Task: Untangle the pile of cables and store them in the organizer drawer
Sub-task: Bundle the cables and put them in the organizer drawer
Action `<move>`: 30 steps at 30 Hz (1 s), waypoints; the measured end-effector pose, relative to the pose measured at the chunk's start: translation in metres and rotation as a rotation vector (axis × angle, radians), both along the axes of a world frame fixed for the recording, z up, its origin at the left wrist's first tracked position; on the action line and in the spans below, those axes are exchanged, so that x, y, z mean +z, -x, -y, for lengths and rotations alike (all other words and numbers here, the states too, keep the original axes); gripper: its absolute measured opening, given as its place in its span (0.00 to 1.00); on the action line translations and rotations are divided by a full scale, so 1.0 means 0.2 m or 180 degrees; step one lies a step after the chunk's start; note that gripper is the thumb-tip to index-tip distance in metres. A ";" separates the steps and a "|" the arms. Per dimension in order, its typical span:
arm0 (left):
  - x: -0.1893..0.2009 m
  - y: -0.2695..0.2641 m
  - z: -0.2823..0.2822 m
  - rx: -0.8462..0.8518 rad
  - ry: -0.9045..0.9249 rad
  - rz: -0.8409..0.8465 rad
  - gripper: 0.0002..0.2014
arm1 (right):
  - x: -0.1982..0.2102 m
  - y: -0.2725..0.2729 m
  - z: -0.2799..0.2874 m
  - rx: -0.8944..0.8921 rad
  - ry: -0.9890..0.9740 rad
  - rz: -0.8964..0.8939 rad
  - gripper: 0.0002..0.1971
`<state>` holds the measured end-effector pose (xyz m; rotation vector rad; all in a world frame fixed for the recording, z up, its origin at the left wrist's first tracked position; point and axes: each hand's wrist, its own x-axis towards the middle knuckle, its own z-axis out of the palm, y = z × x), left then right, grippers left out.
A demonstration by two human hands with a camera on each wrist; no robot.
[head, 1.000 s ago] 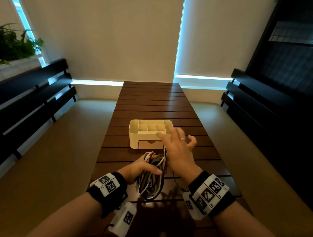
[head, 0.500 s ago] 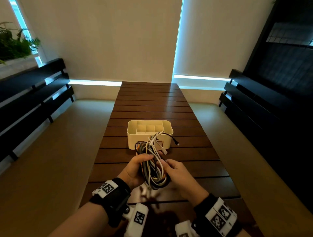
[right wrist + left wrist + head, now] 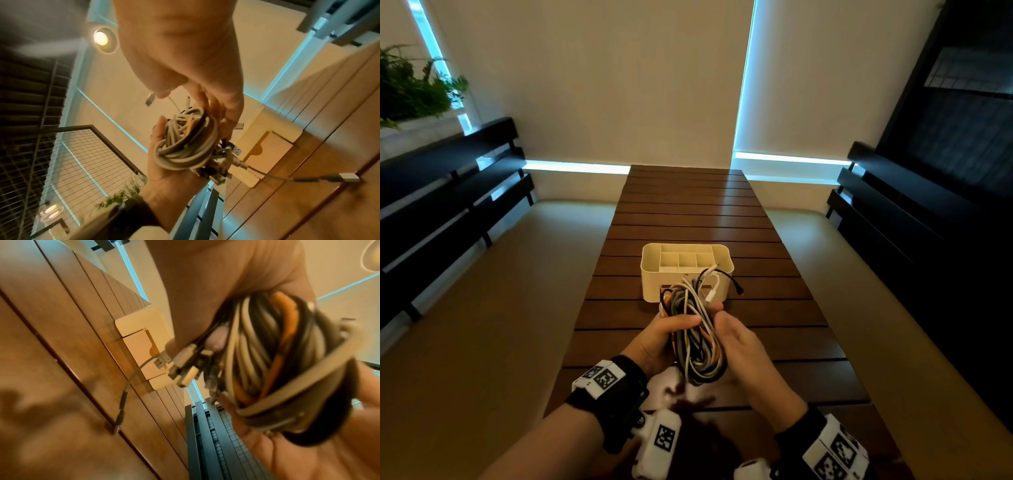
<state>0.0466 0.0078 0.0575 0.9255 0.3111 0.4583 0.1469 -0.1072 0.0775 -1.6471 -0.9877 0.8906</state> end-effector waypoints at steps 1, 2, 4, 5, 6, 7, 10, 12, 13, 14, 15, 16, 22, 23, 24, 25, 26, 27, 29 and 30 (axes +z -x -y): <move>-0.01 0.00 0.01 0.0035 -0.0011 0.0013 0.28 | 0.00 0.01 0.01 0.0125 0.0095 0.0686 0.24; -0.02 -0.01 0.01 0.0078 0.0004 0.0034 0.24 | 0.00 0.02 0.01 0.0231 0.0235 0.1441 0.26; -0.03 -0.01 0.04 0.0211 0.0041 0.0034 0.16 | -0.01 0.03 0.01 0.0355 0.0497 0.2511 0.27; -0.03 -0.02 0.05 0.0266 0.0069 0.0010 0.13 | -0.01 0.03 0.02 0.0429 0.0594 0.2705 0.26; -0.03 -0.02 0.06 0.0277 0.0094 0.0002 0.10 | -0.01 0.03 0.02 0.0496 0.0709 0.2832 0.26; -0.03 -0.02 0.07 0.0287 0.0090 -0.0029 0.08 | 0.00 0.04 0.03 0.0547 0.0804 0.3005 0.25; -0.04 -0.03 0.09 0.0412 -0.0346 -0.0410 0.06 | 0.03 0.08 0.07 0.0676 0.0937 0.3976 0.21; -0.04 -0.04 0.09 0.0538 -0.0589 -0.0694 0.08 | 0.10 0.11 0.09 0.0605 0.1313 0.3987 0.20; -0.04 -0.04 0.09 0.0569 -0.0723 -0.0798 0.09 | 0.15 0.11 0.10 0.0452 0.1293 0.3834 0.19; -0.04 -0.04 0.08 0.0550 -0.0924 -0.0890 0.10 | 0.19 0.10 0.10 0.0254 0.1190 0.3678 0.18; -0.03 -0.04 0.07 0.0462 -0.1183 -0.0997 0.11 | 0.24 0.07 0.10 0.0014 0.0979 0.3489 0.14; -0.02 -0.04 0.07 0.0323 -0.1482 -0.1091 0.12 | 0.28 0.04 0.10 -0.0236 0.0695 0.3310 0.10; 0.11 0.02 0.05 -0.0312 -0.3046 -0.1243 0.17 | 0.30 -0.23 0.05 0.1040 0.0222 0.2701 0.36; 0.14 0.03 0.04 -0.0421 -0.3178 -0.1194 0.16 | 0.27 -0.25 0.02 0.1525 0.0169 0.2502 0.35; 0.17 0.04 0.02 -0.0500 -0.3261 -0.1170 0.15 | 0.23 -0.27 -0.01 0.1710 0.0060 0.2262 0.30; 0.20 0.05 0.01 -0.0516 -0.3318 -0.1179 0.14 | 0.20 -0.29 -0.04 0.1602 -0.0022 0.2000 0.23; 0.23 0.05 -0.01 -0.0449 -0.3296 -0.1189 0.13 | 0.18 -0.31 -0.07 0.1372 -0.0061 0.1905 0.16; 0.24 0.05 -0.03 -0.0330 -0.3198 -0.1186 0.12 | 0.16 -0.33 -0.09 0.1144 -0.0072 0.2023 0.09; 0.24 0.05 -0.04 -0.0136 -0.2713 -0.1090 0.11 | 0.14 -0.35 -0.13 0.0648 0.0066 0.2752 0.01; 0.23 0.05 -0.03 -0.0109 -0.2385 -0.0983 0.12 | 0.13 -0.35 -0.14 0.0329 0.0115 0.3035 0.04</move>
